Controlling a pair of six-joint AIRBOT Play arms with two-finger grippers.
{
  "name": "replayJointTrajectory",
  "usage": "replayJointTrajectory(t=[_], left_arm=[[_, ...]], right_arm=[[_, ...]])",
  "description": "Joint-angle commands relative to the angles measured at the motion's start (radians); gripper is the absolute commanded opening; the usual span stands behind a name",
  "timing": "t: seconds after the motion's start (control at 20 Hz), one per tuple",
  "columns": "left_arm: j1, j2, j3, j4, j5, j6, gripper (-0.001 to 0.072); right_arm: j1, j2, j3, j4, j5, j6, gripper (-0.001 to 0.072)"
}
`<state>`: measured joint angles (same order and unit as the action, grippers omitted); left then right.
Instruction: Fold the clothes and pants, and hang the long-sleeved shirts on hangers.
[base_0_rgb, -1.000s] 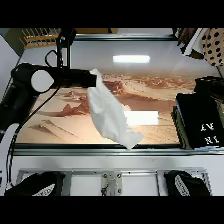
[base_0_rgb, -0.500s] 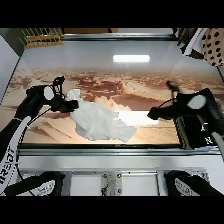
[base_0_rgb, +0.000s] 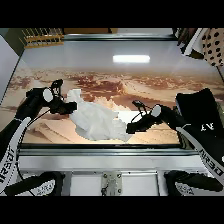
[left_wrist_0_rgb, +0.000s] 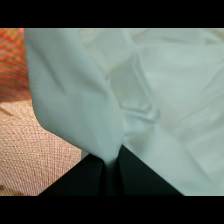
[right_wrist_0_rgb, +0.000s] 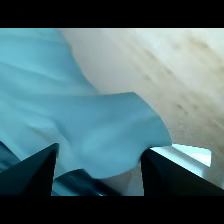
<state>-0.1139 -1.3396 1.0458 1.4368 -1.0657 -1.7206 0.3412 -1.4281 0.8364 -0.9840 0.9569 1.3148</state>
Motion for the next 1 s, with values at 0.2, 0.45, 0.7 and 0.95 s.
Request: replayJointTrajectory(t=[0.2, 0.45, 0.7, 0.95], left_arm=[[0.006, 0.041, 0.012, 0.006, 0.015, 0.0, 0.001], [-0.005, 0.344, 0.219, 0.004, -0.042, 0.004, 0.001], [-0.177, 0.603, 0.169, 0.004, -0.061, -0.016, 0.001], [-0.356, 0.681, -0.145, 0.006, -0.047, -0.091, 0.0135]], right_arm=[[0.026, 0.006, 0.051, 0.035, -0.106, -0.001, 0.0011], [-0.16, 0.261, 0.467, -0.116, 0.14, -0.001, 0.001], [-0.221, 0.49, 0.635, -0.126, 0.154, 0.046, 0.001], [-0.221, 0.527, 0.592, -0.298, 0.224, 0.13, 0.001]])
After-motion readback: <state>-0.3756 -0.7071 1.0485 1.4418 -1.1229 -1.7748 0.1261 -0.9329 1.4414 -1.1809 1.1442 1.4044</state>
